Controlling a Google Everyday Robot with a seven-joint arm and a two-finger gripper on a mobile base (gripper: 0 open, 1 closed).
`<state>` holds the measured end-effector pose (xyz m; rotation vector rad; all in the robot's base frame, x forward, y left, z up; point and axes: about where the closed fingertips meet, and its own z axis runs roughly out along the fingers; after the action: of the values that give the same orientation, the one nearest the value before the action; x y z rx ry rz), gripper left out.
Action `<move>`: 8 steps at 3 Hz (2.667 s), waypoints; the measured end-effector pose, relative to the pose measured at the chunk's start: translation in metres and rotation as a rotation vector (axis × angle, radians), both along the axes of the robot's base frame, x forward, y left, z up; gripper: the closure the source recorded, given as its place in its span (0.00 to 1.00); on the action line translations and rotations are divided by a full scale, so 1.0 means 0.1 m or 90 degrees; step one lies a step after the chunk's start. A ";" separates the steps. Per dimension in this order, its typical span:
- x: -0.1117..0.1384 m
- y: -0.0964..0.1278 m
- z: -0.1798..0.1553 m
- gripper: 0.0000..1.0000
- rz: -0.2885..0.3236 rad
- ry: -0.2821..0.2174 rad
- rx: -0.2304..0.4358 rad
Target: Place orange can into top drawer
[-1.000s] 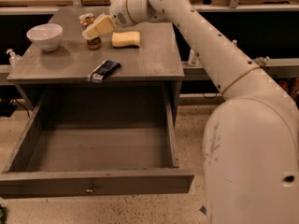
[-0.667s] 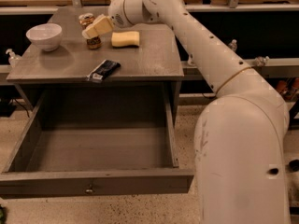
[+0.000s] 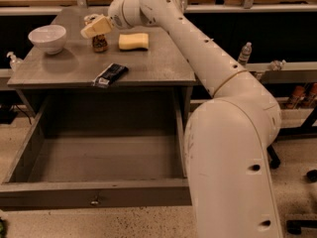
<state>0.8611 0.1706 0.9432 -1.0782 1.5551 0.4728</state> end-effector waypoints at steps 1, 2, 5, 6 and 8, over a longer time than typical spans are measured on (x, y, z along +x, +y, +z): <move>0.05 0.15 -0.18 0.00 -0.005 0.027 0.002; 0.15 0.24 -0.35 0.02 -0.022 0.039 0.004; 0.30 0.26 -0.06 0.78 0.009 -0.070 0.039; 0.24 0.12 0.03 0.99 0.035 -0.072 0.018; -0.39 -0.59 0.49 1.00 0.121 -0.073 0.055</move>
Offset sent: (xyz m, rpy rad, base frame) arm 0.0228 0.0252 -0.0452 -0.0082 0.0743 -0.0698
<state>0.8217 0.1117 0.9926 -1.1712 1.3265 0.5919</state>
